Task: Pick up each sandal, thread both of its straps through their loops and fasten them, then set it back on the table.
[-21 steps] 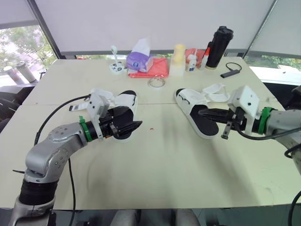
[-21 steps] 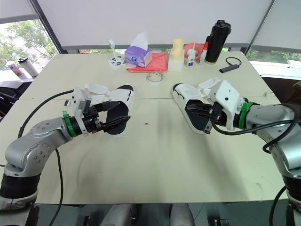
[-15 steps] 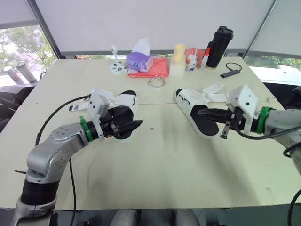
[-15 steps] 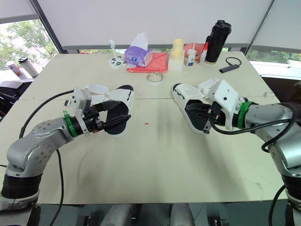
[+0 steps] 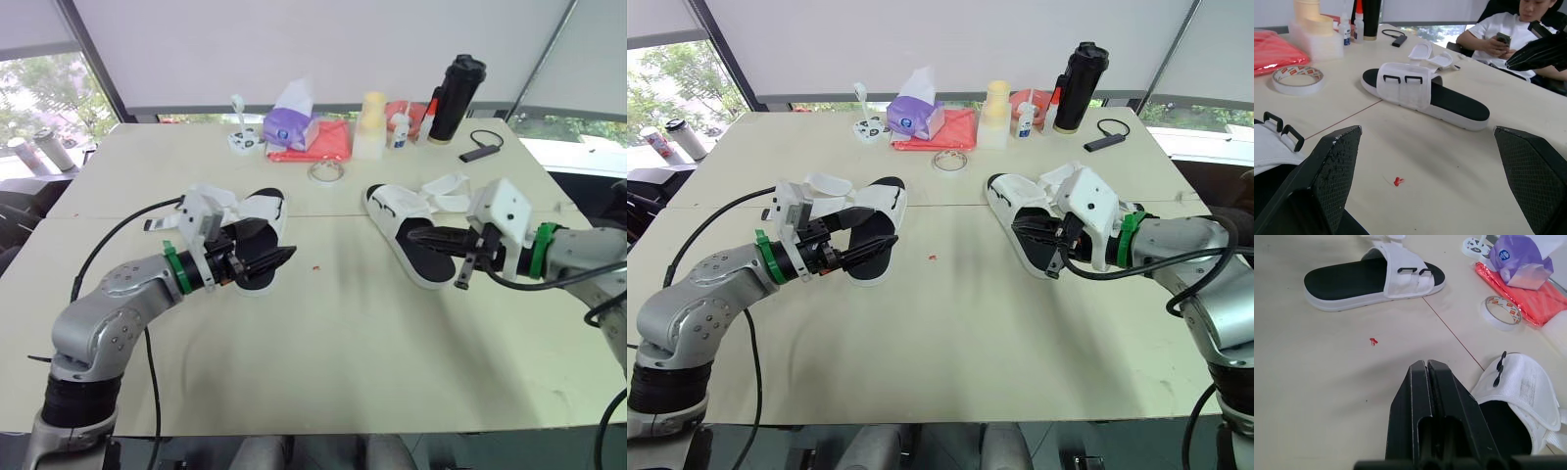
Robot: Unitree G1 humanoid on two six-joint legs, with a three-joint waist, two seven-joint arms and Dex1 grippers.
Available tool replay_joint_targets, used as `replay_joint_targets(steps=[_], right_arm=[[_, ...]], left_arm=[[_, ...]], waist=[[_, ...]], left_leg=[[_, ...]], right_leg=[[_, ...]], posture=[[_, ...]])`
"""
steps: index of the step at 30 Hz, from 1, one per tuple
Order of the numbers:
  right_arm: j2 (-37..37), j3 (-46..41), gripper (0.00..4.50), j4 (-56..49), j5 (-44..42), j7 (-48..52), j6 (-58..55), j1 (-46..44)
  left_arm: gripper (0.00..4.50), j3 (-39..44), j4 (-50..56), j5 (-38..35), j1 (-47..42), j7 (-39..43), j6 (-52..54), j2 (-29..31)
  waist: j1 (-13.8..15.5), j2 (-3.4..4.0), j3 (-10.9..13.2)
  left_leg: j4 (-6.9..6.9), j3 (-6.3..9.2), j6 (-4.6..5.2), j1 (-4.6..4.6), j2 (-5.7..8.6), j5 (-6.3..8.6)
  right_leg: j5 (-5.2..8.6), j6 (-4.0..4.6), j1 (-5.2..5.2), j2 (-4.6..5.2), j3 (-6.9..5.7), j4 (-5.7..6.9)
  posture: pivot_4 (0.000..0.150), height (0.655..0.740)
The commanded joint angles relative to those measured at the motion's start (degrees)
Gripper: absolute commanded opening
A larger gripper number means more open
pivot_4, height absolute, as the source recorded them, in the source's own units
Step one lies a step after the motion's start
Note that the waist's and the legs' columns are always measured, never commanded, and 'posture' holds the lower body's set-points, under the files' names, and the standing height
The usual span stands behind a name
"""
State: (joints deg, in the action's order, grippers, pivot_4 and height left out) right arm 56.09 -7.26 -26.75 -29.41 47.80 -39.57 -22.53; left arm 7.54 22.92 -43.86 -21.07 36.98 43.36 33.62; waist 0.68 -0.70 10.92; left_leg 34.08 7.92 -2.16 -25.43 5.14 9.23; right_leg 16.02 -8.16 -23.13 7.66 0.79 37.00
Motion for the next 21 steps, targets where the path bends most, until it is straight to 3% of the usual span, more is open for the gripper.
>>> replay_joint_targets(steps=[1,9,12,19,21], right_arm=[[-0.21,-0.87,0.0,-1.23,0.32,-0.46,0.58,-0.99],[-1.25,0.38,0.0,-0.11,3.19,-2.6,1.57,-1.45],[-1.28,3.6,0.0,2.59,9.37,-5.97,2.93,-2.13],[-4.13,9.65,3.55,10.16,21.37,-11.95,8.11,-4.56],[-3.78,14.15,4.44,14.23,28.81,-13.97,12.93,-6.26]], left_arm=[[4.48,0.61,2.12,0.2,-0.09,0.2,-0.88,0.77],[4.48,0.23,1.63,0.24,-0.5,0.47,-0.53,0.88],[4.48,0.03,1.36,0.61,-0.65,0.47,-0.86,0.71],[4.5,-0.72,1.17,2.01,-0.93,0.47,-1.94,-0.12],[4.5,-1.0,0.28,2.7,-1.93,0.67,-2.95,-0.62]], waist=[[0.0,0.0,0.0],[0.0,0.0,0.0],[-0.06,0.0,0.0],[-0.06,0.02,0.0],[-0.07,0.01,0.0]], left_leg=[[0.0,0.0,0.0,0.0,0.0,0.0],[0.0,0.0,0.0,0.0,0.0,0.0],[0.0,0.0,0.0,0.0,0.0,0.0],[0.0,-0.02,0.0,0.01,0.01,-0.01],[0.0,-0.02,0.0,0.01,0.02,-0.01]], right_leg=[[0.0,0.0,0.0,0.0,0.0,0.0],[0.0,0.0,0.0,0.0,0.0,0.0],[0.0,0.0,0.0,0.0,0.0,0.0],[-0.01,-0.01,-0.03,0.0,0.02,0.02],[-0.01,-0.02,-0.03,-0.01,0.03,0.03]], posture=[[0.15,0.7296],[0.15,0.7296],[0.15,0.7296],[0.15,0.7296],[0.15,0.7296]])
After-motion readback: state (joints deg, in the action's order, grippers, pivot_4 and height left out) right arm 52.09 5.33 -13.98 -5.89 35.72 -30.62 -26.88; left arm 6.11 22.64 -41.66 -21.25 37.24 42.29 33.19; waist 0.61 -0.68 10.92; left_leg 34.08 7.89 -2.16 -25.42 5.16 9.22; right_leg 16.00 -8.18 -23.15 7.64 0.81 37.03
